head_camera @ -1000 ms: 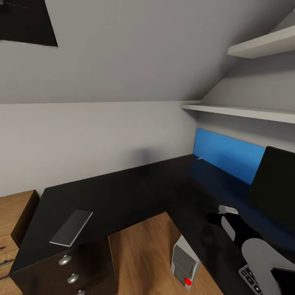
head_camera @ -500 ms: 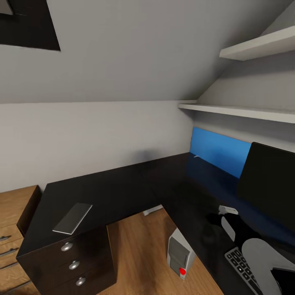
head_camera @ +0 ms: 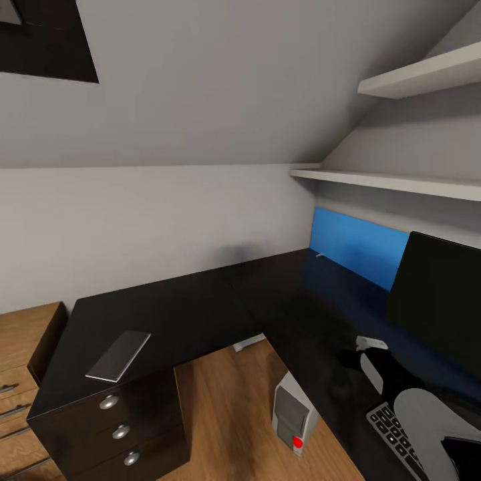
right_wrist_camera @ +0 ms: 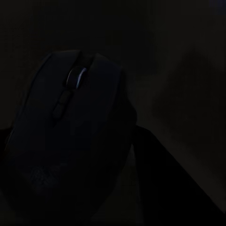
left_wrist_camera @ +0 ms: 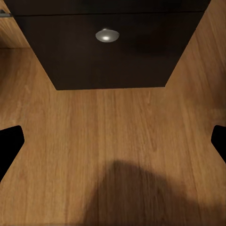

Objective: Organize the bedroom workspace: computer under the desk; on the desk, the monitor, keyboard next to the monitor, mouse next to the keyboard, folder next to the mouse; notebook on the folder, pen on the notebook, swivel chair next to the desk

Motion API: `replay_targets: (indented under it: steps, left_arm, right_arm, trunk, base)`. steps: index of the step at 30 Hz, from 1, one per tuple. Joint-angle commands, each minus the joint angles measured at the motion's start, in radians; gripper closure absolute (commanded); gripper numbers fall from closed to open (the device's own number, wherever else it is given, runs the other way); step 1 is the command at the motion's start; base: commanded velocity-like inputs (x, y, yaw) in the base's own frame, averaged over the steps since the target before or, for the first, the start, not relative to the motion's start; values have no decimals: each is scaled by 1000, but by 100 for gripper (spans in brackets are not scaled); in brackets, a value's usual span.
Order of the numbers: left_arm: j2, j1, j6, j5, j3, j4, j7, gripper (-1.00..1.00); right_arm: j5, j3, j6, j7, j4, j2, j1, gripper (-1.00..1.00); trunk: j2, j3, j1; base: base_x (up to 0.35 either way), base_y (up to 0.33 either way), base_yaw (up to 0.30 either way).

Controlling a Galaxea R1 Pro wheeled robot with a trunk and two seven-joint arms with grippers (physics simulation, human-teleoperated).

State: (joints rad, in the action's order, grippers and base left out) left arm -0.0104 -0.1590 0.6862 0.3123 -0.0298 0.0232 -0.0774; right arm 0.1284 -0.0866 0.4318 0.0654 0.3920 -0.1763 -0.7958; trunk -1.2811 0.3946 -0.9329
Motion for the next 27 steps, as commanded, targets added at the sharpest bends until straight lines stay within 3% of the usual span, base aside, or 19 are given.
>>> replay_targets:
  steps: [1, 27]
  left_arm:
    - [0, -1, 3, -5, -2, 0, -5, -100]
    - [0, -1, 3, -5, -2, 0, -5, -100]
  right_arm:
    - [15, -1, 10, 8, 2, 0, 0, 100]
    - [12, -2, 29, 10, 0, -4, 0, 100]
  trunk:
    - [-1, 1, 0]
    - [-1, 1, 0]
  base:
    - [0, 0, 0]
    - [-46, -31, 0]
